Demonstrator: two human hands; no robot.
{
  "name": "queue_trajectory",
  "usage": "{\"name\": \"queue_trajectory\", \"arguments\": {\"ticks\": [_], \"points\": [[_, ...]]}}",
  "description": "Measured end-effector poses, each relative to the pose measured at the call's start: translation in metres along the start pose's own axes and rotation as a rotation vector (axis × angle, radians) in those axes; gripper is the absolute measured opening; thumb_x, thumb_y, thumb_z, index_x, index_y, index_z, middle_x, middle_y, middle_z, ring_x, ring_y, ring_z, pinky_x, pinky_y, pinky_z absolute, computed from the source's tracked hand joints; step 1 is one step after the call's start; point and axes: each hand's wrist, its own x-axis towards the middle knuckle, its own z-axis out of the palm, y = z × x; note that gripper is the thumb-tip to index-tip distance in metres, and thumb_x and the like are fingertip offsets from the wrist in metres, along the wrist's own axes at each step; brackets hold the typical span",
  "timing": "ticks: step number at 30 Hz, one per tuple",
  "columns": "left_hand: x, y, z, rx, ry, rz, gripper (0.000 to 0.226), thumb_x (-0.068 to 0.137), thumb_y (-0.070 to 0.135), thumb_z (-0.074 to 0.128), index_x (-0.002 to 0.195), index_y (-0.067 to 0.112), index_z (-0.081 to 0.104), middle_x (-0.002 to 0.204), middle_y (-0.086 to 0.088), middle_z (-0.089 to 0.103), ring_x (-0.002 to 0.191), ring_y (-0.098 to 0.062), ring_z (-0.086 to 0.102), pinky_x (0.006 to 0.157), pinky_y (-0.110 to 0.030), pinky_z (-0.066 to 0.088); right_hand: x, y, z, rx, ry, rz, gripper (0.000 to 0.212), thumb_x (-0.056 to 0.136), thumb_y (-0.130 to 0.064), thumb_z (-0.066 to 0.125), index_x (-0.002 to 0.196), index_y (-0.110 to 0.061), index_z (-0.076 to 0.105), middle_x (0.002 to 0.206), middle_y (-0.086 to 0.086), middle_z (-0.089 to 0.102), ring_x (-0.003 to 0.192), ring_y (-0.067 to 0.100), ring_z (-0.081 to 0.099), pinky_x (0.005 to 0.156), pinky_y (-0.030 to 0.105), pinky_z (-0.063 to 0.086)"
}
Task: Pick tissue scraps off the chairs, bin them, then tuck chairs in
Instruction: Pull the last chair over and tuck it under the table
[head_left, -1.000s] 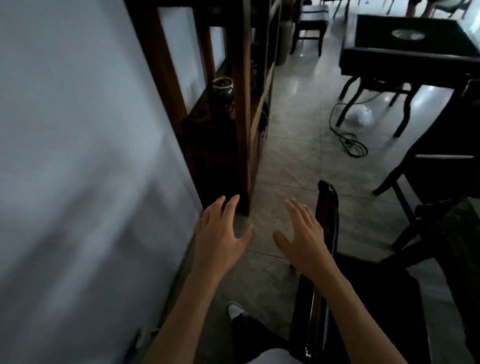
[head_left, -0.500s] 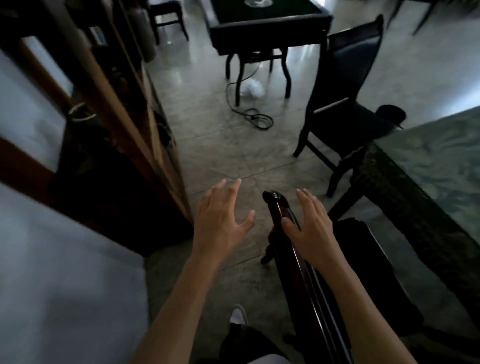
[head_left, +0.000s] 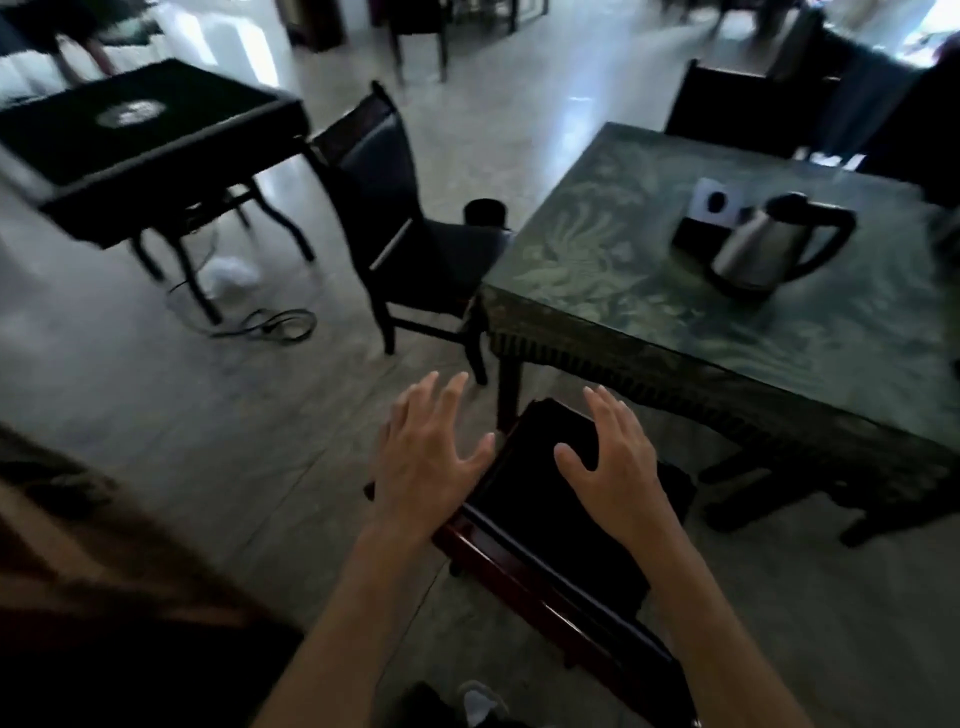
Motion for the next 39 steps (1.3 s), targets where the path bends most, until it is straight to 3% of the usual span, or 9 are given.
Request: {"name": "queue_trajectory", "arguments": {"ticks": [13, 22, 25, 27, 30, 32, 35, 37, 39], "points": [[0.038, 0.015, 0.009, -0.088, -0.142, 0.467, 0.073, 0.084, 0.062, 0.048, 0.147, 0.029, 0.032, 0.152, -0.009, 0.038, 0.14, -0.027, 0.033, 0.109, -0.046, 0.032, -0.052, -0.01, -0.02, -0.185, 0.352, 0.33, 0.071, 0.09, -0.043, 0.061, 0.15, -0.015, 0.035, 0.155, 0.008, 0.037, 0.145, 0.028, 0.028, 0.114, 0.052, 0.029], [0.035, 0.016, 0.006, -0.142, -0.175, 0.547, 0.072, 0.085, 0.059, 0.054, 0.147, 0.029, 0.034, 0.152, -0.007, 0.038, 0.14, -0.025, 0.033, 0.11, -0.045, 0.033, -0.084, -0.019, -0.022, -0.131, 0.423, 0.4, 0.072, 0.09, -0.048, 0.058, 0.15, -0.02, 0.032, 0.155, 0.004, 0.036, 0.145, 0.023, 0.025, 0.113, 0.053, 0.031], [0.028, 0.012, 0.011, -0.167, -0.201, 0.541, 0.07, 0.085, 0.057, 0.055, 0.147, 0.029, 0.035, 0.151, -0.006, 0.039, 0.138, -0.024, 0.034, 0.11, -0.045, 0.035, -0.094, -0.02, -0.017, -0.037, 0.462, 0.417, 0.066, 0.092, -0.041, 0.061, 0.148, -0.016, 0.038, 0.15, 0.003, 0.042, 0.14, 0.019, 0.034, 0.113, 0.044, 0.035], [0.018, 0.006, 0.014, -0.264, -0.247, 0.517, 0.066, 0.087, 0.052, 0.058, 0.145, 0.026, 0.038, 0.147, -0.003, 0.043, 0.134, -0.021, 0.039, 0.108, -0.042, 0.038, -0.103, -0.025, -0.007, 0.156, 0.515, 0.467, 0.057, 0.093, -0.036, 0.062, 0.144, -0.017, 0.044, 0.142, -0.003, 0.049, 0.132, 0.012, 0.043, 0.108, 0.034, 0.039], [-0.008, -0.012, 0.02, -0.583, -0.372, 0.326, 0.055, 0.089, 0.042, 0.064, 0.138, 0.024, 0.049, 0.133, 0.005, 0.054, 0.124, -0.011, 0.05, 0.102, -0.036, 0.046, -0.125, -0.033, 0.017, 0.563, 0.58, 0.597, 0.033, 0.094, -0.028, 0.062, 0.126, -0.022, 0.059, 0.124, -0.002, 0.065, 0.109, 0.004, 0.062, 0.092, 0.024, 0.05], [-0.029, -0.027, 0.025, -0.776, -0.479, 0.07, 0.041, 0.09, 0.041, 0.066, 0.128, 0.029, 0.057, 0.123, 0.006, 0.062, 0.112, -0.009, 0.06, 0.094, -0.038, 0.053, -0.141, -0.036, 0.033, 0.828, 0.641, 0.722, 0.011, 0.095, -0.023, 0.06, 0.104, -0.018, 0.065, 0.103, 0.007, 0.074, 0.096, 0.015, 0.07, 0.083, 0.03, 0.056], [-0.055, -0.045, 0.036, -1.059, -0.592, -0.469, 0.016, 0.093, 0.031, 0.064, 0.105, 0.02, 0.067, 0.103, -0.014, 0.071, 0.087, -0.019, 0.071, 0.078, -0.038, 0.058, -0.161, -0.036, 0.057, 1.272, 0.661, 0.956, 0.023, 0.095, -0.023, 0.059, 0.079, -0.007, 0.06, 0.08, 0.018, 0.073, 0.08, 0.032, 0.071, 0.078, 0.046, 0.056], [-0.067, -0.051, 0.042, -1.163, -0.627, -0.812, 0.021, 0.094, 0.029, 0.061, 0.095, 0.008, 0.065, 0.089, -0.02, 0.069, 0.074, -0.026, 0.068, 0.067, -0.036, 0.055, -0.17, -0.035, 0.073, 1.451, 0.623, 1.13, 0.031, 0.093, -0.027, 0.061, 0.068, -0.01, 0.056, 0.07, 0.017, 0.069, 0.067, 0.03, 0.07, 0.072, 0.045, 0.056], [-0.071, -0.052, 0.047, -1.205, -0.617, -1.011, 0.025, 0.094, 0.03, 0.062, 0.09, 0.005, 0.06, 0.076, -0.016, 0.066, 0.069, -0.028, 0.067, 0.063, -0.036, 0.055, -0.174, -0.033, 0.087, 1.539, 0.61, 1.267, 0.038, 0.091, -0.031, 0.065, 0.059, -0.013, 0.053, 0.063, 0.013, 0.067, 0.061, 0.028, 0.068, 0.07, 0.043, 0.055]]}}
